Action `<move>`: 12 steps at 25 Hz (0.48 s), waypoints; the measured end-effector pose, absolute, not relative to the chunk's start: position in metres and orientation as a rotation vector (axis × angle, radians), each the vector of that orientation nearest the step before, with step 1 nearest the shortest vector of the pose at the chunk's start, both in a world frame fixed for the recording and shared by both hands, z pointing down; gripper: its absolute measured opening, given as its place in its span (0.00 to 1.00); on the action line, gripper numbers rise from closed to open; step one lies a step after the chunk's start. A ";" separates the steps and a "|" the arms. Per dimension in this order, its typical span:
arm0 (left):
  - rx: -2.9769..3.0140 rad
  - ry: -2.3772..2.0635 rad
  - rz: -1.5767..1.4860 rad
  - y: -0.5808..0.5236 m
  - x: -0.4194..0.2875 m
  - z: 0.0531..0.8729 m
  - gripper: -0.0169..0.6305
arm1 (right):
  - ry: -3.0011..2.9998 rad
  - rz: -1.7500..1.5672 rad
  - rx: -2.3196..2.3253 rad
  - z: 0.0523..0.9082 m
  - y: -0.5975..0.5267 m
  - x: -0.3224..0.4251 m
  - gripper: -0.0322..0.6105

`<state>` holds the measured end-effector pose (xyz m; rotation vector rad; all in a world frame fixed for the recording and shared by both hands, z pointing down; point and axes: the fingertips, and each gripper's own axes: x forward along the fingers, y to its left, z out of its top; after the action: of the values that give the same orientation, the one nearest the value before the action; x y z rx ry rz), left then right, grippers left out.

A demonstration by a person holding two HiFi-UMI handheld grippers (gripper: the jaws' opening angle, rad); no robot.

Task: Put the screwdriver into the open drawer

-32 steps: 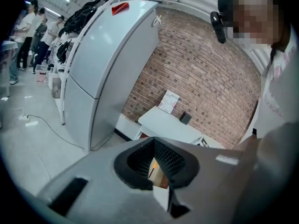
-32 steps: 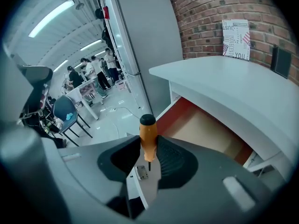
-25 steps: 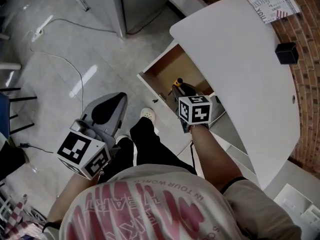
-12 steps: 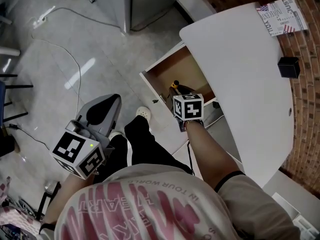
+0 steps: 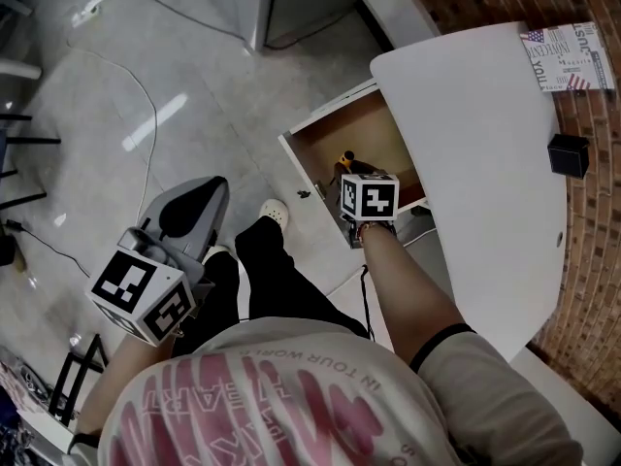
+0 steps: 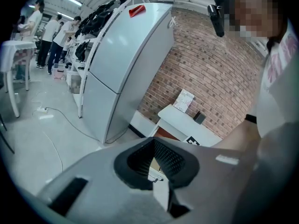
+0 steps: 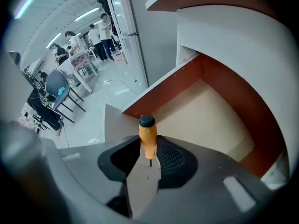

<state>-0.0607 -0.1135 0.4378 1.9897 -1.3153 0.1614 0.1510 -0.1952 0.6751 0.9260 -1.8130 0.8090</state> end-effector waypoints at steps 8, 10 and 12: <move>1.921 -1.324 0.150 -0.106 -0.065 0.455 0.03 | -1.749 0.777 0.896 0.696 -0.196 0.155 0.24; 1.914 -1.320 0.147 -0.104 -0.062 0.457 0.03 | -1.728 0.779 0.900 0.700 -0.195 0.159 0.24; 1.905 -1.317 0.149 -0.102 -0.060 0.461 0.03 | -1.717 0.780 0.907 0.705 -0.196 0.162 0.24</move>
<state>-0.0602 -0.1021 0.4610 1.9053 -1.3168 0.1490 0.1624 -0.1959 0.7051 0.9065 -1.7169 0.7800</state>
